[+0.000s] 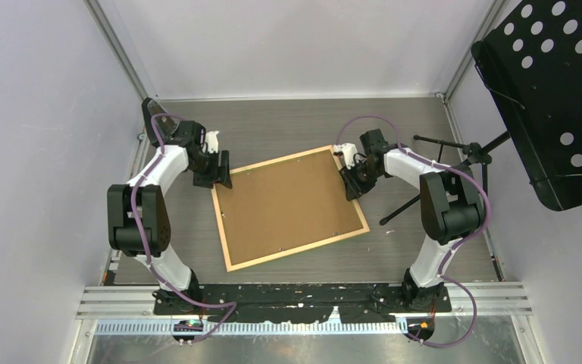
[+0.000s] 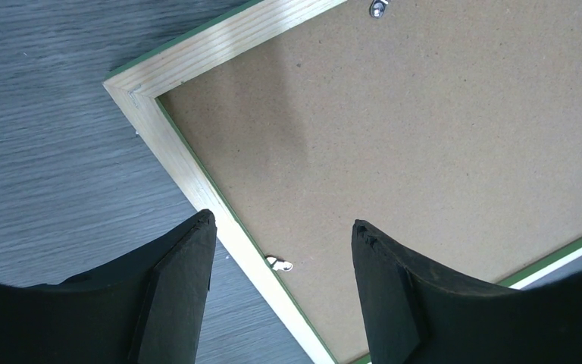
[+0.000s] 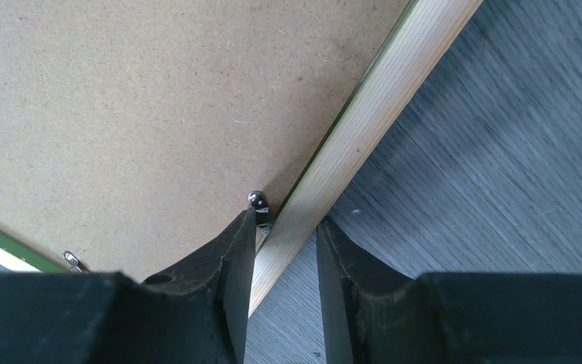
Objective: Put the photo into the frame
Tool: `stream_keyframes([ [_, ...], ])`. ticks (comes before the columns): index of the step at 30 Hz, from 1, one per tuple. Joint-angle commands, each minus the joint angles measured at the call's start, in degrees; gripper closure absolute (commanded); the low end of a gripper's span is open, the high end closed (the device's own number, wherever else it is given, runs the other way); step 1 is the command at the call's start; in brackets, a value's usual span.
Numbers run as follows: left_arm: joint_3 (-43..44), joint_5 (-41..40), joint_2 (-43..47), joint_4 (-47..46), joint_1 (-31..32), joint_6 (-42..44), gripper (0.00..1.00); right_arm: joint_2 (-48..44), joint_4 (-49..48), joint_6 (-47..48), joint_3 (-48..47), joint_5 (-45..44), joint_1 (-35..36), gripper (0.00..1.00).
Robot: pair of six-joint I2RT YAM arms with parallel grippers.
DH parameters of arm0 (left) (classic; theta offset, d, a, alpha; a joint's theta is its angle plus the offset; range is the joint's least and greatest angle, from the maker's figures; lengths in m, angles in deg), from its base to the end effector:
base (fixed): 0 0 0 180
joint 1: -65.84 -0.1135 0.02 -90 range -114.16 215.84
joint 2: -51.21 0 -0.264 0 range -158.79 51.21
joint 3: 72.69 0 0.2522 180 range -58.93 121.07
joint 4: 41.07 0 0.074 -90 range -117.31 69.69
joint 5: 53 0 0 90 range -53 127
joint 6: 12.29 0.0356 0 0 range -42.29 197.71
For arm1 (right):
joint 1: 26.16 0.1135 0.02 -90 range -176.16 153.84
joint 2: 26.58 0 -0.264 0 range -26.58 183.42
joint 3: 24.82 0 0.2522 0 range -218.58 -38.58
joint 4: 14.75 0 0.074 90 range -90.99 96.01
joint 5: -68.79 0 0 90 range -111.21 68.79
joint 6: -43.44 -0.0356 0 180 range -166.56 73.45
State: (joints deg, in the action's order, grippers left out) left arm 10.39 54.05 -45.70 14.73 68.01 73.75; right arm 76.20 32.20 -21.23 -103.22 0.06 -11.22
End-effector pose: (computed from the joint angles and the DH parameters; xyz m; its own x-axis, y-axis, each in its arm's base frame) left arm 0.3336 -0.0231 0.2140 -0.9441 -0.0303 -0.3283 0.0732 0.9517 -0.2983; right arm 0.3275 0.1008 0.1653 -0.6766 -0.5932 -0.4364 -0.7102 0.6823 0.1737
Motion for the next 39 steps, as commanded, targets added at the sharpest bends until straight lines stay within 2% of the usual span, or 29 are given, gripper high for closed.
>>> stream_keyframes([
  [1, 1.5, 1.3, 0.6, 0.2, -0.4, 0.6, 0.34, -1.6, -3.3, -0.1, 0.5, -1.5, 0.3, 0.64],
  [22, 1.5, 1.8, 0.9, 0.2, -0.5, 0.6, 0.34, -1.8, -3.7, 1.9, -1.2, -4.8, 0.3, 0.88],
  [35, 1.4, 2.0, 0.7, 0.3, -0.5, 0.6, 0.34, -1.3, -2.2, 5.3, -3.7, -4.8, 0.2, 0.89],
  [38, 1.5, 2.2, 0.7, 0.3, -0.5, 0.7, 0.33, -1.2, -1.4, 6.2, -4.1, -4.3, 0.3, 0.85],
  [39, 1.5, 2.1, 0.7, 0.3, -0.5, 0.7, 0.33, -1.2, -1.4, 6.2, -4.2, -4.3, 0.3, 0.8],
])
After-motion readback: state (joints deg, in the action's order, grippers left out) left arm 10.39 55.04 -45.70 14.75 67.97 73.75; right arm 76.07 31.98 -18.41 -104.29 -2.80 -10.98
